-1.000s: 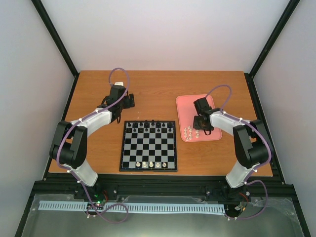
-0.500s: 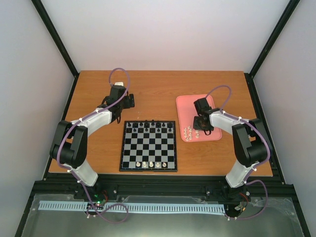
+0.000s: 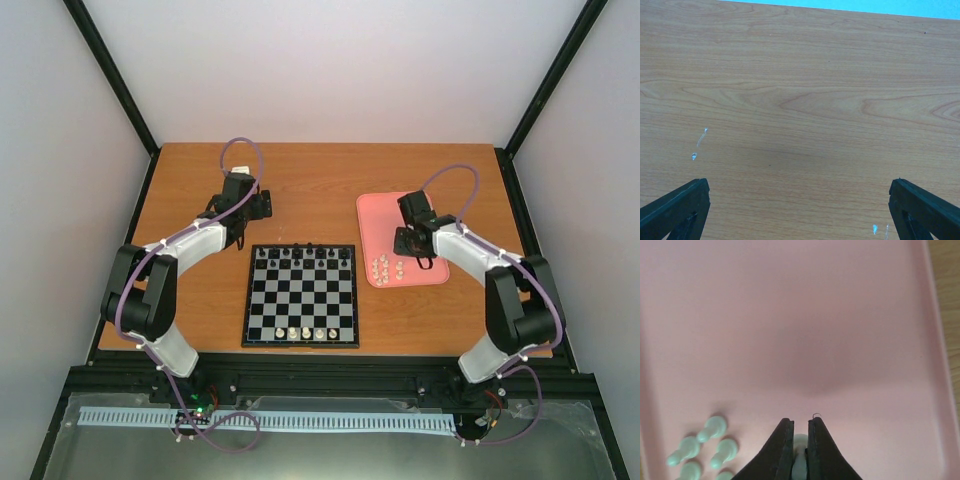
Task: Set up the chess pieces on the board
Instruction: Pick up the chess piece from the storage box, then place the chess piece in the storage box.
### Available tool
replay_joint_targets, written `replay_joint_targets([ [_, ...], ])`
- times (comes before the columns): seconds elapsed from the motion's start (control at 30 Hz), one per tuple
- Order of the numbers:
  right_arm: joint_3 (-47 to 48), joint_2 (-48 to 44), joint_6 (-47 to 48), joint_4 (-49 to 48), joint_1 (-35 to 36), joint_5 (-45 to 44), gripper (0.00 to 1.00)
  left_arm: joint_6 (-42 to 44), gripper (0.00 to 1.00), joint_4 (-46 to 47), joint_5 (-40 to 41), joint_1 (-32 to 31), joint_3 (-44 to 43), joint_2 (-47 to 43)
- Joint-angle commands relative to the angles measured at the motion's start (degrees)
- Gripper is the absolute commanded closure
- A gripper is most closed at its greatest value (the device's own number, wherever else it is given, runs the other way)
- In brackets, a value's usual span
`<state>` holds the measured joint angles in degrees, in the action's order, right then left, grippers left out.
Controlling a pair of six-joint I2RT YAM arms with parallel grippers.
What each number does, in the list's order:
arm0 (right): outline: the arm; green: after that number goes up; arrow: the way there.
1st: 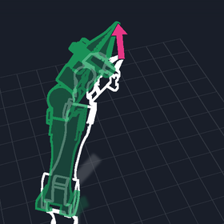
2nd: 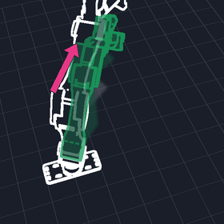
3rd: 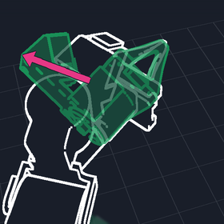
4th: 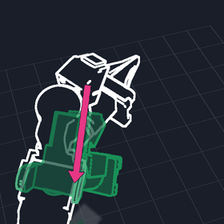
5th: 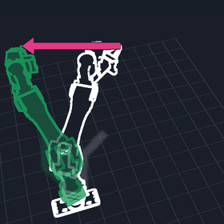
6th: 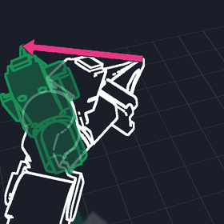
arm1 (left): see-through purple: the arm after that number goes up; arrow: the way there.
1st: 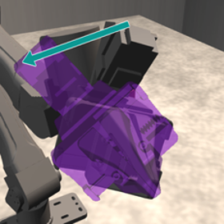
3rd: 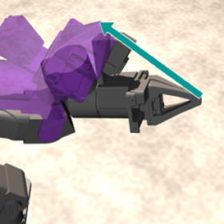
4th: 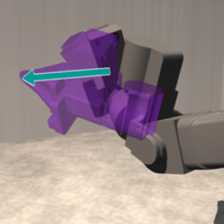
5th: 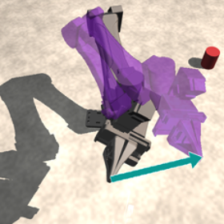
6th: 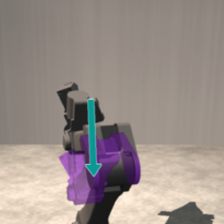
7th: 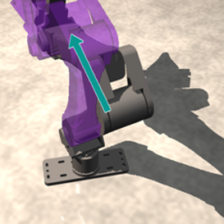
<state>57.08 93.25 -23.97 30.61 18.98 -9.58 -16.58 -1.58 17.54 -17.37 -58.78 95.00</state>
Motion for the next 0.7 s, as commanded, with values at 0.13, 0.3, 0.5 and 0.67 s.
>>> replay_joint_targets([
  [0.13,5.2,-8.7,1.1,6.8,4.1,-1.2,0.93,0.9,0.00,-1.2,0.4,-0.1,-1.8,0.1],
  [0.3,9.9,-10.8,0.2,10.6,13.4,-0.8,0.93,0.9,0.00,-1.3,0.7,-0.1,-1.7,-0.5],
  [0.5,14.8,-7.7,-0.6,12.2,27.0,0.1,0.93,1.0,0.00,-1.7,1.2,-0.1,-1.5,-1.5],
  [0.67,19.2,-3.0,-0.7,12.5,36.8,0.1,0.93,0.8,0.00,-1.8,1.2,-0.1,-1.5,-1.8],
])
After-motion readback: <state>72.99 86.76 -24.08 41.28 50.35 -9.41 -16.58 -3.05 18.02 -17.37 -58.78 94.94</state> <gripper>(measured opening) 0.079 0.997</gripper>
